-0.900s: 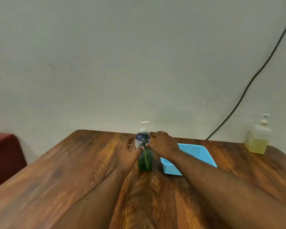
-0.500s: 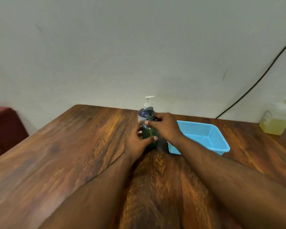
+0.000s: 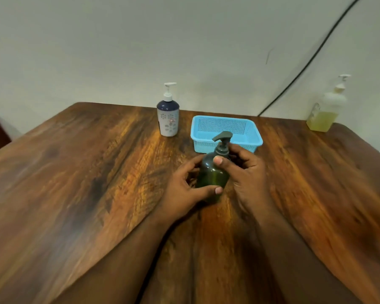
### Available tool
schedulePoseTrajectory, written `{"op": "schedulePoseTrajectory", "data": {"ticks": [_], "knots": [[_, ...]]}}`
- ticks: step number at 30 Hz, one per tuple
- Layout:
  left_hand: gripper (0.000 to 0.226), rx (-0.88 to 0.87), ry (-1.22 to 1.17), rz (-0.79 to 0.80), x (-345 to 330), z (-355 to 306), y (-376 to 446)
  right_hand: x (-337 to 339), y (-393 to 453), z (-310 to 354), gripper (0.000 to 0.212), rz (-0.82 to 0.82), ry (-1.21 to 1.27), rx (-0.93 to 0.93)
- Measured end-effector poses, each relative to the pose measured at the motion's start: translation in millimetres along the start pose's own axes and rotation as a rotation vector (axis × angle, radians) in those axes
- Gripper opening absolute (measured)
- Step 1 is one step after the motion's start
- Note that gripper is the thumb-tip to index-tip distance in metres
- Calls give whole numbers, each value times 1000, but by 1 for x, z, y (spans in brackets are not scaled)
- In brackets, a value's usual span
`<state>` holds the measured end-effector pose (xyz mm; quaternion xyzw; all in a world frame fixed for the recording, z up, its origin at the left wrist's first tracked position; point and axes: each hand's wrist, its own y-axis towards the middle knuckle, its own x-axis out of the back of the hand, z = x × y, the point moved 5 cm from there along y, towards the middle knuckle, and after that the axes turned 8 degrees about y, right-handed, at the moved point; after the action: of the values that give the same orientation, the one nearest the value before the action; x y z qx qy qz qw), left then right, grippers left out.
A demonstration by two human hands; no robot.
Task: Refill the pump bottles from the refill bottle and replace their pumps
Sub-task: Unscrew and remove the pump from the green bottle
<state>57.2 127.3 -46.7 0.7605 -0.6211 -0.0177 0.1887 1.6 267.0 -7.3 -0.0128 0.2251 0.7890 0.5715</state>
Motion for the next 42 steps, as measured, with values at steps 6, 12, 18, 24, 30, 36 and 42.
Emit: {"op": "schedulePoseTrajectory", "data": {"ticks": [6,12,18,24,30,36,42], "knots": [[73,35,-24,109,-7,4,6,22,-2,-7,37,-106,124,29],[73,40,20,141,-6,9,9,15,-6,-6,22,-44,56,23],[80,40,21,173,-5,13,13,6,-11,-9,28,-100,-101,40],[75,18,31,206,-5,10,14,-1,-17,-7,51,-90,-180,27],[72,9,33,191,-3,10,13,-10,-19,-9,36,-207,-179,20],[66,6,45,172,-4,10,13,-15,-23,-8,45,-166,-266,100],[71,-4,69,199,-4,8,14,-15,-14,-10,40,-212,-224,89]]}}
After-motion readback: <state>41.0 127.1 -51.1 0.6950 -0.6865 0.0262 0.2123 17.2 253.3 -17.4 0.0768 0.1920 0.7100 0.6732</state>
